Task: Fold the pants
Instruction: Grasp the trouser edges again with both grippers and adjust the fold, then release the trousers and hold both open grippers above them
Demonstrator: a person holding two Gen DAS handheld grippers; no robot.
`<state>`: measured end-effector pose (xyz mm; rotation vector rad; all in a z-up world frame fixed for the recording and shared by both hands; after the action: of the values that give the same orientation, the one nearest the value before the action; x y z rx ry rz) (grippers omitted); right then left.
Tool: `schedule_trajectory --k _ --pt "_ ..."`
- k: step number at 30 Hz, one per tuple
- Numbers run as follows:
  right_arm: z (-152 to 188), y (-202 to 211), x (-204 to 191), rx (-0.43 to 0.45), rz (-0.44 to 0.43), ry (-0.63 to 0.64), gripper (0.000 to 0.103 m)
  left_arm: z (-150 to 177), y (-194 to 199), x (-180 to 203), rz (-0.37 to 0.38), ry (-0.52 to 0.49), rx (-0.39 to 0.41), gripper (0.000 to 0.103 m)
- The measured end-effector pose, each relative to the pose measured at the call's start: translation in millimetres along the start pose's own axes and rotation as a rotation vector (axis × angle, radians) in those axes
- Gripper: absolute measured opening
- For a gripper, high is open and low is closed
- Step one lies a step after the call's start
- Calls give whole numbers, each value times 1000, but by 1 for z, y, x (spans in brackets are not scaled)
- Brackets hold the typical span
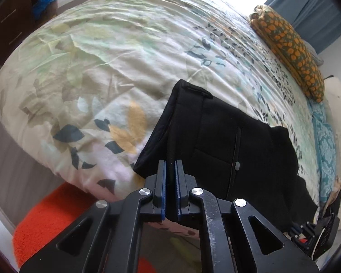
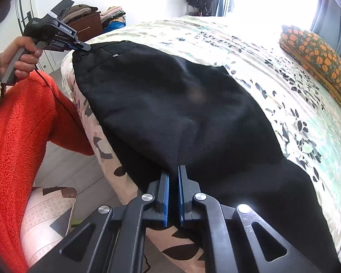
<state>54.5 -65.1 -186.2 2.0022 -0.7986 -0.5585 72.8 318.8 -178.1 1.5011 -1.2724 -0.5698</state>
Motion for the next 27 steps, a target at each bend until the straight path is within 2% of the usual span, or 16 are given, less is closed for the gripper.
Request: schedule_trajectory --k 1,2,4,5,6,8,11,13,16,18,21,22,24,25,26,27 --pt "4 -9 -3 -15 19 11 8 1 -5 -1 -13 10 -8 6" --pt "8 -16 -5 -29 29 10 15 0 -8 -3 -19 27 -10 9" --pt "12 -16 -8 -42 -11 -21 40 -2 -8 -8 -45 53 -8 19" --pt "15 -6 -5 -16 -49 -46 61 -3 -3 -10 -67 57 4 23" --pt "18 8 1 24 -74 -75 66 -4 4 -13 -97 59 23 26" --pt "25 33 24 69 -87 -165 66 -5 22 -20 -177 71 77 40" --pt "46 63 87 106 -35 -368 66 -8 51 -18 -214 111 189 41" --pt "66 76 136 115 18 -543 66 -9 62 2 -162 96 237 46" --pt "84 86 189 146 44 -768 66 -8 56 58 -32 -8 249 56" --pt "73 81 192 131 35 -753 66 -2 34 107 29 -129 203 57" --pt "46 54 173 79 84 -631 66 17 -11 178 60 -346 121 57" --pt "44 38 168 25 93 -594 66 27 -29 195 39 -429 74 58" --pt "60 2 152 -160 153 -492 64 47 -69 206 -162 -589 -63 46" --pt "74 -4 148 -205 168 -460 65 52 -75 201 -216 -611 -73 41" --pt "85 5 148 -168 153 -478 65 51 -70 192 -203 -587 -53 41" --pt "96 11 151 -202 133 -513 65 47 -63 183 -232 -546 -53 40"
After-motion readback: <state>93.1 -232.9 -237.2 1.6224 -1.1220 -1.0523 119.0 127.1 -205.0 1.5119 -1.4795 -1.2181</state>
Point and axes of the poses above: each gripper's, at about its wrist camera, not at the fingertips, and y roughly against the way its jaws point, x to its right, z to its underside, the point moved 3 cm from there along -y, roughly the way its jaws point, and after that the axes turned 10 degrees about -y, right-handed, at the moved point
